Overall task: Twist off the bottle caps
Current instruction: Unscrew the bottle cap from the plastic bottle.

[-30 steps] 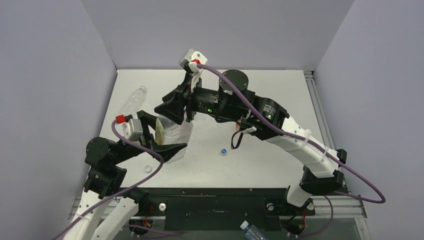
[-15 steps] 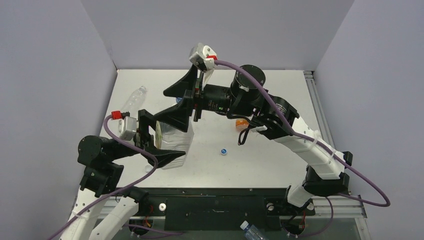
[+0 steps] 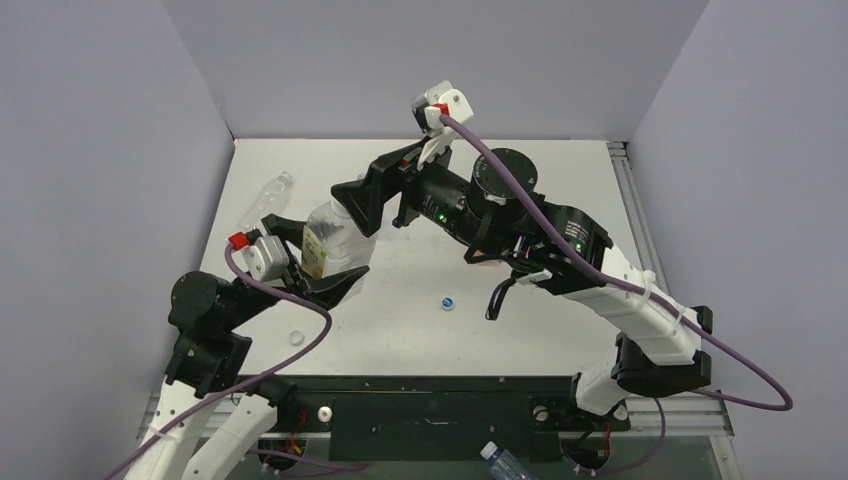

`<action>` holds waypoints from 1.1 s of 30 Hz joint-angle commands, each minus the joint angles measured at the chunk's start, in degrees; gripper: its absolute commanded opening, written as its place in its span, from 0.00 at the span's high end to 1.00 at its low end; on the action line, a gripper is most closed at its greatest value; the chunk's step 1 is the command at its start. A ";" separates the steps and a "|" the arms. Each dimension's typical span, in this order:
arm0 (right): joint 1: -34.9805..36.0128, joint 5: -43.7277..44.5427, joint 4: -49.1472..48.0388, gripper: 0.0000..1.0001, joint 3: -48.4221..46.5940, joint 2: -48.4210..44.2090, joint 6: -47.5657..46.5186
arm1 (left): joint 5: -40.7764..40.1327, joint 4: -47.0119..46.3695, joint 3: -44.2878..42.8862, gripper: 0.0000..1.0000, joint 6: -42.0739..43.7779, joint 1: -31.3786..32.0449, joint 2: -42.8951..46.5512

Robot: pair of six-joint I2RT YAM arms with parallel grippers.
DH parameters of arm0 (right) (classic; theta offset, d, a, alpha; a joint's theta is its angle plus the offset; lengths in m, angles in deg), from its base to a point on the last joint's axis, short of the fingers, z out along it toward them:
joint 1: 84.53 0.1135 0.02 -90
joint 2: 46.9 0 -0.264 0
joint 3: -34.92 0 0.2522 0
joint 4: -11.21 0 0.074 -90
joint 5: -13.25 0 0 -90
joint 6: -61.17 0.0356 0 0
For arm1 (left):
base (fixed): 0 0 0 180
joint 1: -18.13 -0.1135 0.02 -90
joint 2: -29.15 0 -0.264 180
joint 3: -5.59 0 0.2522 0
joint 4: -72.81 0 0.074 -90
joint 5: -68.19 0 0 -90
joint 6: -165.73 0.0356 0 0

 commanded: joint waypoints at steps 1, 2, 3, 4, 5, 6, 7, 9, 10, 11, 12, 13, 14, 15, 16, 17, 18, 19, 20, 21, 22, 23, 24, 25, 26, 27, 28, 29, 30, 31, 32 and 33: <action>1.82 4.77 2.09 0.23 -4.31 2.50 -0.01 | -5.06 -0.52 -0.30 1.00 3.88 -0.06 -0.42; 1.95 4.75 2.28 0.24 -5.60 3.13 0.10 | -5.13 -0.52 -0.26 1.00 3.90 -0.06 -0.51; 2.02 4.55 2.64 0.28 -6.21 4.10 0.17 | -5.14 -0.51 -0.30 1.00 3.91 -0.06 -0.54; 2.05 4.51 2.68 0.31 -7.02 4.59 0.34 | -5.15 -0.51 -0.31 1.00 3.91 -0.06 -0.59; 2.05 4.36 2.41 0.33 -7.18 5.17 0.47 | -5.15 -0.51 -0.31 1.00 3.87 -0.06 -0.62; 2.06 4.32 1.84 0.37 -7.17 5.25 0.63 | -5.26 -0.56 -0.35 1.00 3.86 -0.06 -0.69; 2.07 4.12 1.49 0.39 -7.08 5.45 0.75 | -5.34 -0.53 -0.37 1.00 3.80 -0.06 -0.69; 2.02 3.73 0.95 0.41 -7.04 5.62 0.90 | -5.43 -0.52 -0.33 1.00 3.70 -0.06 -0.78; 2.05 3.57 0.83 0.41 -7.03 5.74 0.94 | -5.51 -0.51 -0.36 1.00 3.66 -0.06 -0.81; 2.05 3.20 0.77 0.41 -7.10 6.01 0.99 | -5.57 -0.51 -0.39 1.00 3.61 -0.06 -0.87; 2.02 3.04 0.83 0.42 -7.20 6.11 1.03 | -5.62 -0.51 -0.40 1.00 3.42 -0.06 -0.94; 2.06 2.92 0.81 0.43 -7.18 6.30 1.03 | -5.64 -0.51 -0.46 1.00 3.27 -0.06 -0.99; 2.07 2.90 0.80 0.46 -7.20 6.39 1.04 | -5.57 -0.51 -0.48 1.00 3.05 -0.06 -1.09; 2.03 2.80 0.75 0.48 -7.15 6.59 0.99 | -5.59 -0.51 -0.48 1.00 2.95 -0.06 -1.14; 2.00 2.79 0.56 0.53 -7.12 6.62 0.97 | -5.59 -0.51 -0.49 1.00 2.77 -0.06 -1.16; 2.04 2.70 0.50 0.56 -6.85 6.59 0.96 | -5.59 -0.51 -0.49 1.00 2.68 -0.06 -1.14; 2.00 2.66 0.35 0.63 -6.79 6.57 0.95 | -5.59 -0.51 -0.53 1.00 2.57 -0.06 -1.16; 1.99 2.68 0.18 0.67 -6.57 6.53 0.95 | -5.61 -0.51 -0.55 1.00 2.45 -0.06 -1.14; 1.99 2.70 -0.11 0.75 -6.34 6.34 0.95 | -5.65 -0.51 -0.57 1.00 2.30 -0.06 -1.12; 1.99 2.74 -0.27 0.79 -5.97 6.19 0.95 | -5.61 -0.51 -0.57 1.00 2.23 -0.06 -1.10; 1.96 2.69 -0.70 0.86 -5.78 5.92 0.91 | -5.55 -0.51 -0.57 1.00 1.93 -0.06 -1.10; 1.93 2.65 -0.88 0.89 -5.24 5.81 0.83 | -5.54 -0.51 -0.62 1.00 1.37 -0.06 -1.14; 1.97 2.62 -1.34 0.93 -4.93 5.37 0.72 | -5.48 -0.51 -0.67 1.00 1.11 -0.06 -1.17; 1.98 2.40 -1.59 0.95 -4.37 5.22 0.43 | -5.28 -0.62 -0.76 1.00 0.18 -0.06 -1.16; 1.98 1.66 -2.04 0.99 -4.14 4.85 0.16 | -5.08 -0.70 -0.93 1.00 -0.50 -0.06 -1.22; 1.94 0.99 -2.29 1.00 -3.64 4.61 -0.74 | -4.34 -1.13 -1.02 1.00 -2.46 -0.06 -1.33; 1.78 -1.68 -2.92 1.00 -3.34 4.01 -1.43 | -3.69 -1.53 -1.26 1.00 -3.49 -0.06 -1.30; 1.62 -3.62 -3.96 1.00 -2.28 3.58 -2.74 | -1.91 -2.42 -1.40 1.00 -5.98 -0.13 -1.36; 1.19 -9.07 -4.53 1.00 -1.60 2.58 -3.36 | 1.15 -3.74 -1.70 1.00 -7.45 -0.10 -1.27; 0.34 -16.48 -5.59 1.00 -0.53 2.20 -4.23 | 3.10 -4.50 -2.04 1.00 -9.96 -0.10 -1.27; -0.16 -20.29 -6.35 1.00 0.82 1.21 -4.59 | 6.71 -5.73 -2.32 1.00 -11.42 -0.12 -1.32; -1.05 -27.88 -8.33 1.00 1.57 0.64 -4.54 | 8.29 -6.20 -3.12 1.00 -14.31 -0.10 -1.43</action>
